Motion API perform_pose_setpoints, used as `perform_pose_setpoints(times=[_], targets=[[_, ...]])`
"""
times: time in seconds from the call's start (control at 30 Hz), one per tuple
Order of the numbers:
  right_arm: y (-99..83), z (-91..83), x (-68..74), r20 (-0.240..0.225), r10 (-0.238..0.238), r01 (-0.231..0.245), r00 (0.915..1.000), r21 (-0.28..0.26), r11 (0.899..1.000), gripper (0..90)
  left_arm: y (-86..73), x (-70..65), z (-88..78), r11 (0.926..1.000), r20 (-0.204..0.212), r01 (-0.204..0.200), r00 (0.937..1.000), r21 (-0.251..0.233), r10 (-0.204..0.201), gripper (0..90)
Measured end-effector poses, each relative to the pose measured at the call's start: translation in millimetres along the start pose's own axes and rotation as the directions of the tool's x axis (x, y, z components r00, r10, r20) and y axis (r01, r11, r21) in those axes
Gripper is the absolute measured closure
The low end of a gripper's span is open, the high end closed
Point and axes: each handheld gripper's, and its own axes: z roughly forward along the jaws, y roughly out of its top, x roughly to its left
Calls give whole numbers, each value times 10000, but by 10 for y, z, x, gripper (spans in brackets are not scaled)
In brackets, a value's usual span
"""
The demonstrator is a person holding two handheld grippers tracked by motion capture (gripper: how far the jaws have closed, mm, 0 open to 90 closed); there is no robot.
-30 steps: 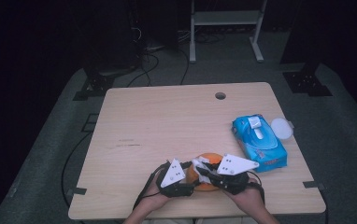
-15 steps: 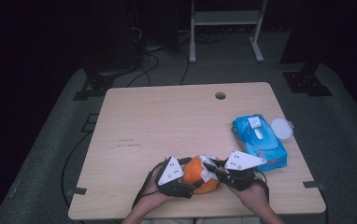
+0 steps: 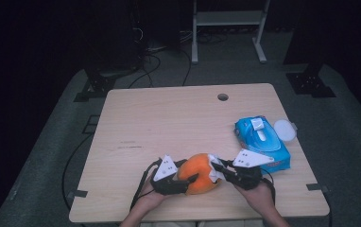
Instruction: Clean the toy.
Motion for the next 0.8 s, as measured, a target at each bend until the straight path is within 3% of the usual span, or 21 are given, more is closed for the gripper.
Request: perform_pose_setpoints(times=[0.1, 0.17, 0.27, 0.37, 0.6, 0.67, 0.73, 0.8], targets=[[28, 53, 86, -57, -411, 412, 9991, 76, 9991, 791, -13, 27, -13, 9999, 4, 115, 9999, 17, -115, 373], [4, 49, 11, -37, -161, 162, 9999, 137, 9998, 791, -14, 33, -13, 9999, -2, 137, 9999, 28, -137, 373], [-90, 33, -147, 535, 79, -105, 9985, 489, 9987, 791, -16, 39, -11, 9998, -8, 206, 9998, 50, -206, 372], [-156, 1, -254, 710, 483, -528, 9963, 635, 9966, 790, -22, 42, -20, 9998, 11, 208, 9998, 33, -208, 372], [-82, 12, -155, 7, 715, -715, 9974, -3, 9974, 790, -39, 59, -46, 9998, 20, 189, 9998, 85, -189, 370], [-124, 22, -207, -41, 1042, -1042, 9945, 52, 9945, 790, -37, 54, -41, 9999, 14, 145, 9999, 70, -145, 370], [-171, 28, -274, 88, 1356, -1358, 9907, 169, 9906, 790, -33, 37, -34, 10000, -1, 64, 10000, 58, -64, 370], [-223, 38, -345, 521, 1405, -1431, 9887, 484, 9885, 789, -36, 32, -36, 10000, 26, 4, 10000, 16, -4, 369]])
